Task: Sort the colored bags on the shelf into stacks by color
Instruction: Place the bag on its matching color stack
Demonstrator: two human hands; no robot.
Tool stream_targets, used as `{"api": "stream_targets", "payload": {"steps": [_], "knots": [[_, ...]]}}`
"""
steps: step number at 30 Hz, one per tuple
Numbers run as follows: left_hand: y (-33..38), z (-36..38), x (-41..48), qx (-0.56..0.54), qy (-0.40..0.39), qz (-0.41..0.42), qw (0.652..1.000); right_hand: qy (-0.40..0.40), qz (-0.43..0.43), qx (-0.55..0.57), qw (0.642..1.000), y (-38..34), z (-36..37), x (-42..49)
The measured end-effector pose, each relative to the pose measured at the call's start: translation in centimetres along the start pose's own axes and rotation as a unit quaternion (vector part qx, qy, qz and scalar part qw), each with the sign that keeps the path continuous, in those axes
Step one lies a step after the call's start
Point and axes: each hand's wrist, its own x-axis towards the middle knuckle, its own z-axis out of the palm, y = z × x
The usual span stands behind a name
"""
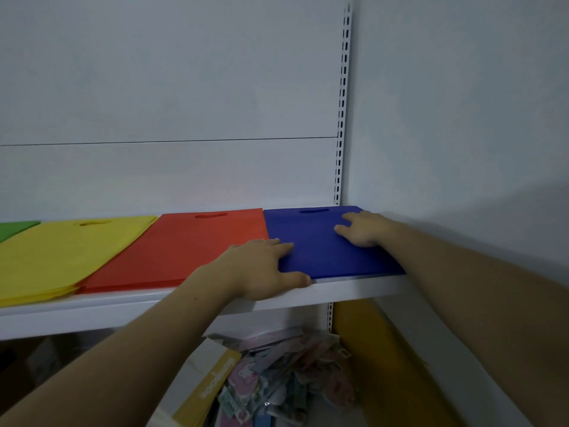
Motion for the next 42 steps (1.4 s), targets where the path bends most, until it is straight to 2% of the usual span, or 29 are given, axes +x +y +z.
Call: {"api": "stream_targets", "payload": {"steps": [5,14,17,20,25,31,42], "knots": [[0.1,0.1,-0.2,-0.027,-0.012,-0.001,1.0,-0.039,0.002,-0.027,0.999,-0.1,-0.6,-0.1],[0.2,0.1,0.0,-0.008,-0.006,-0.005,1.0,0.0,0.0,-0.008,1.0,-0.6,-0.1,0.7],[0.3,0.1,0.1,0.008,-0.01,-0.003,1.0,-0.017,-0.021,-0.002,1.0,-0.6,-0.3,0.7],[0.0,-0.1,0.0,-0.02,-0.015,-0.005,1.0,-0.009,-0.029,-0.016,0.999,-1.3,-0.8,0.5],[-2.1,-1.4,-1.4,-0.067,0.029,-0.018,0.997,0.028,-0.056,-0.01,0.998,-4.2,-2.1,0.0],[-9.3,-2.6,-6.9,-0.062,0.075,-0.074,0.992,0.059,-0.124,-0.011,0.99,-13.0,-2.5,-1.7],[-27.4,-3.5,-25.5,-0.076,0.117,-0.217,0.966,0.113,-0.284,0.061,0.95,-39.7,0.0,-10.3]]}}
